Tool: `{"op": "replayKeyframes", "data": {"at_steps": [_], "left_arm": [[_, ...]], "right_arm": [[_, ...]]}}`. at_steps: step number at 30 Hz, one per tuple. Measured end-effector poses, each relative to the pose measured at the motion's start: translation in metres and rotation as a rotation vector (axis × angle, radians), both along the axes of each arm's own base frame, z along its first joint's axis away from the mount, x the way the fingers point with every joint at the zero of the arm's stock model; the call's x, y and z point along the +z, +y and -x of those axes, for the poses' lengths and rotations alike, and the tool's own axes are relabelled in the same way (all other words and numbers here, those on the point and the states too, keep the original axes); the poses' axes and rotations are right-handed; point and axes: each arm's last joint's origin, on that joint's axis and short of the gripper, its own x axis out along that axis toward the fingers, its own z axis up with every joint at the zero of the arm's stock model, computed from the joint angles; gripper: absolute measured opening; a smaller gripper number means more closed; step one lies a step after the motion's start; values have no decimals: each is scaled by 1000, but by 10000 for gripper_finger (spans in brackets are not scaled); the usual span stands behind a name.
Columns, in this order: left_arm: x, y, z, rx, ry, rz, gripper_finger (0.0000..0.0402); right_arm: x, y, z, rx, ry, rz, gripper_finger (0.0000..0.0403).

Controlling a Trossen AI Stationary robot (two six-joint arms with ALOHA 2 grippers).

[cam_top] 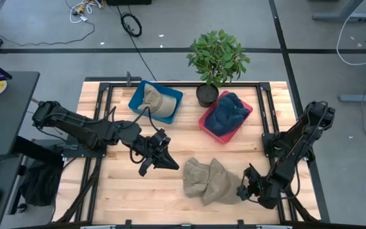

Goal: Pick & Place hat
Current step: Put the right brown cap into the blue bin

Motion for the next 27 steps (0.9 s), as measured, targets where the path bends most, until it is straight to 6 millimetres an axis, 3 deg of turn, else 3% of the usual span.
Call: {"op": "replayKeyframes", "data": {"at_steps": [5, 8, 19, 27], "left_arm": [[0, 0, 0, 8, -1, 3, 3], [0, 0, 0, 18, -1, 3, 3], [0, 0, 0, 19, -4, -4, 3], [0, 1, 0, 22, -17, -28, 3]], "right_arm": [[-8, 8, -6, -31, -66, -12, 227], [-10, 8, -8, -57, -110, 12, 204], [-12, 2, -7, -66, -156, 137, 10], [-1, 1, -6, -39, -168, 98, 2]]}}
